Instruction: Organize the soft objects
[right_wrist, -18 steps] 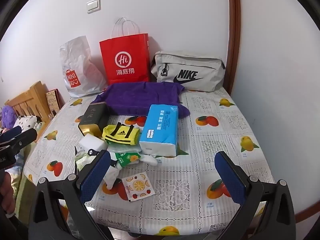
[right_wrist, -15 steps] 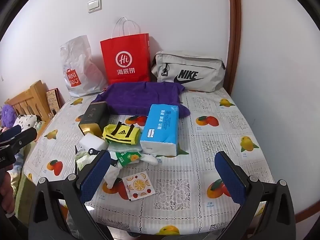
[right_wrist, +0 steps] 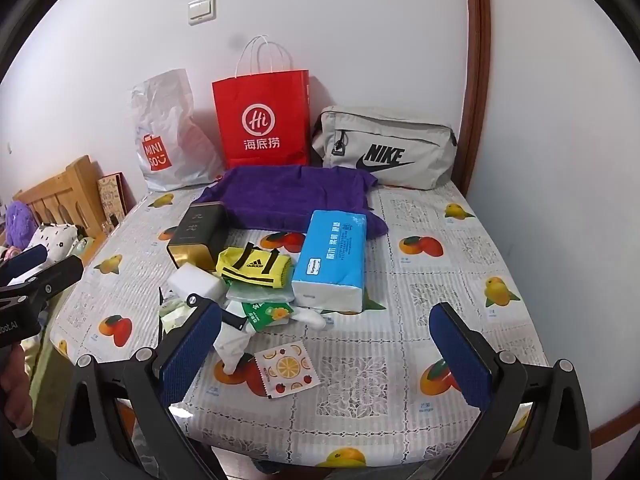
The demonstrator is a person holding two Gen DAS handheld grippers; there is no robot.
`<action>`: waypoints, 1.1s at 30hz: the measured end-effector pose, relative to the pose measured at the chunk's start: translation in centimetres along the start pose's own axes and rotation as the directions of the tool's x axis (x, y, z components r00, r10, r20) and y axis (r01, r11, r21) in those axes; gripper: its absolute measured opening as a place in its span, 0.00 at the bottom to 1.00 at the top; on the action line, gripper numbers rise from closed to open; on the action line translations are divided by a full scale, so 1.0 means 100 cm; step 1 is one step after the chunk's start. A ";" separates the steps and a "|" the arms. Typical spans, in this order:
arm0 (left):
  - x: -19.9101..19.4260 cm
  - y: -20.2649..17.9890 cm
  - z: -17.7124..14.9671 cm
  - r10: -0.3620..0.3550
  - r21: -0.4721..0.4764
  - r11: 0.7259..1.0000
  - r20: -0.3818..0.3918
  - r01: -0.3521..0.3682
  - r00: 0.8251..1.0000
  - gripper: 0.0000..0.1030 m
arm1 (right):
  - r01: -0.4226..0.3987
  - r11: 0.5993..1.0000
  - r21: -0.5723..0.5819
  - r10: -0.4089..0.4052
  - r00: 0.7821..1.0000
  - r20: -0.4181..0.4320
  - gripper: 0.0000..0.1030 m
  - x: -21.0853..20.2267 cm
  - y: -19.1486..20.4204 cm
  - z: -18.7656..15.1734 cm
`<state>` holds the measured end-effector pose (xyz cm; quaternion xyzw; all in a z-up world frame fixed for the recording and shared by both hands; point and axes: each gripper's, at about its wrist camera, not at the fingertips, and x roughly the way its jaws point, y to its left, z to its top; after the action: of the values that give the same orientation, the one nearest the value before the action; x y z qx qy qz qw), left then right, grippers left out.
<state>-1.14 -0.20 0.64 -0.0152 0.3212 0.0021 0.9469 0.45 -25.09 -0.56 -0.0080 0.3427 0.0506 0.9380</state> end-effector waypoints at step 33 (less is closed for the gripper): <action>-0.008 -0.004 -0.002 0.010 0.011 1.000 0.018 -0.010 1.000 1.00 | -0.010 1.000 -0.012 0.010 1.000 0.018 1.00 -0.008 0.003 0.000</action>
<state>-1.91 -0.57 1.03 -0.0082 0.3127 0.0050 0.9498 -0.20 -24.84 -0.09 -0.0116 0.3341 0.0572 0.9407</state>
